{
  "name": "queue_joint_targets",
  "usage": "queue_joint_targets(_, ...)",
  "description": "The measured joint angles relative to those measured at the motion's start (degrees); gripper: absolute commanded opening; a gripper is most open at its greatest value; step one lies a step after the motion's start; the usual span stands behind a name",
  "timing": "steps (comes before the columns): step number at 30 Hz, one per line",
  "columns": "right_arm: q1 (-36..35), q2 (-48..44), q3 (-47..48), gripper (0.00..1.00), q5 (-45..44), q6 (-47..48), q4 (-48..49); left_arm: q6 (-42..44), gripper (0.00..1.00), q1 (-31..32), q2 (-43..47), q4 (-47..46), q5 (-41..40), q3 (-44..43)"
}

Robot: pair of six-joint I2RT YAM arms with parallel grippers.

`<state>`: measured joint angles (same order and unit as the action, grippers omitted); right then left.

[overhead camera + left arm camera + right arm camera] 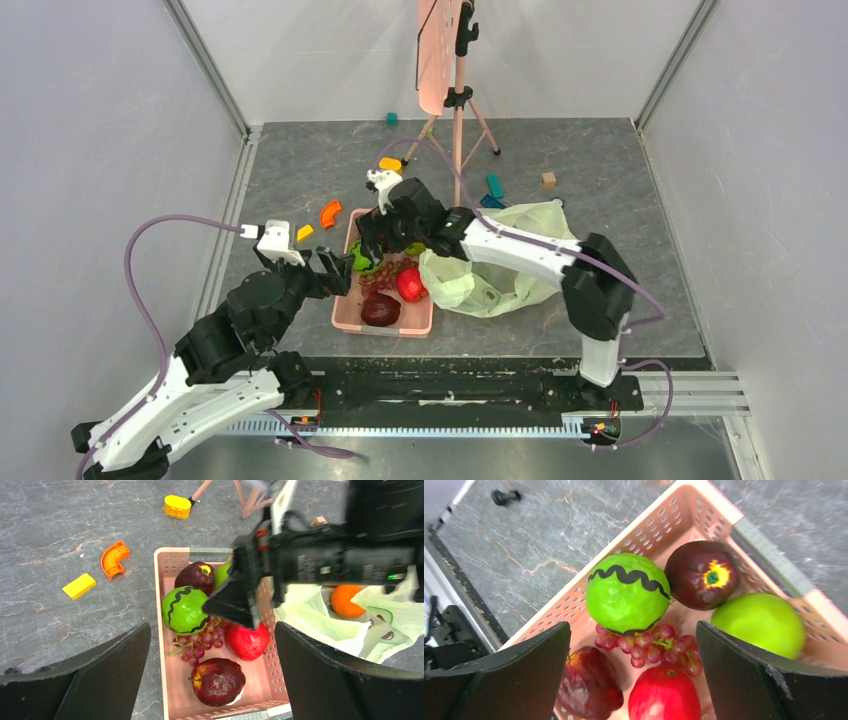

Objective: Take the fake fruits out of the plastic bag

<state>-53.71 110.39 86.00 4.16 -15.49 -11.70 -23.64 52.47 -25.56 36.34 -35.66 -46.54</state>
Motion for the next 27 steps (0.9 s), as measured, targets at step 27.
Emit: queue_joint_targets(27, 14.95, -50.73, -35.56, 0.71, -12.94, 1.84, -7.80, 0.02, 1.00, 0.00, -10.25, -6.86, 6.12, 0.00)
